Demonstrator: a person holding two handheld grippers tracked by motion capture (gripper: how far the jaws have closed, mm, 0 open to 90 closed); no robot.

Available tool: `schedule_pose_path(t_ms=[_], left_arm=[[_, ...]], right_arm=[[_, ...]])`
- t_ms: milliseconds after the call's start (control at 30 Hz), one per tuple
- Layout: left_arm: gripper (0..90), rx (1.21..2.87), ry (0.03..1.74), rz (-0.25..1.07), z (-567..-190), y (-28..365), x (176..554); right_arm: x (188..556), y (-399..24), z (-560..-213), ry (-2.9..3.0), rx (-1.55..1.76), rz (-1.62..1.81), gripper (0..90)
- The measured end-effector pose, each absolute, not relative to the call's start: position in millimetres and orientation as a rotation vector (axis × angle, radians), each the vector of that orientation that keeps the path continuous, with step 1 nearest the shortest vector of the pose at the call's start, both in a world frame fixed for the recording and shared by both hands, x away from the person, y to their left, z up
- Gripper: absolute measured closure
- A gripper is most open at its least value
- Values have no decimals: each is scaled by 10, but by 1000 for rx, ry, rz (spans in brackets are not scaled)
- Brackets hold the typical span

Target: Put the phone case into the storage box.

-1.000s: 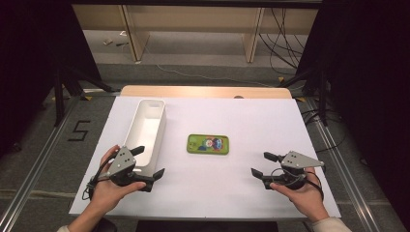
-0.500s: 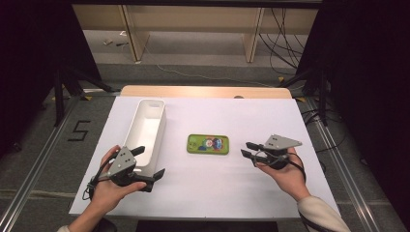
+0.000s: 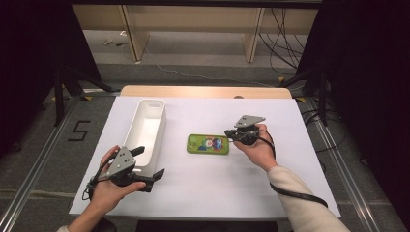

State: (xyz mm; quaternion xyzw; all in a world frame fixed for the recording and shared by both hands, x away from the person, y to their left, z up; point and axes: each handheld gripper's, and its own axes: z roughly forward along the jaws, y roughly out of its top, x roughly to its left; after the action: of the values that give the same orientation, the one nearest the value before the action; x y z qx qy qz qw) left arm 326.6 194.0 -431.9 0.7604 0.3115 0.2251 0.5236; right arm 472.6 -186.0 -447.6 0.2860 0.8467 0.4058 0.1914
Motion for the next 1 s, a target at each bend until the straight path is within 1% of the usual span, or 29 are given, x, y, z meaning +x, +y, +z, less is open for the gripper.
schedule_pose_path(t_ms=[300,533,1000], left_arm=[[0,1820,748,536,-4322,1943,3268],[0,1819,749,533,-4322,1945,3269],[0,1818,749,530,-4323,1945,3269]], right_arm=[[5010,-1766,-4559,2382,856,1083,900],[5195,-1694,-4688,2396,918,1040,900],[5240,-1658,-4824,2453,925,957,900]])
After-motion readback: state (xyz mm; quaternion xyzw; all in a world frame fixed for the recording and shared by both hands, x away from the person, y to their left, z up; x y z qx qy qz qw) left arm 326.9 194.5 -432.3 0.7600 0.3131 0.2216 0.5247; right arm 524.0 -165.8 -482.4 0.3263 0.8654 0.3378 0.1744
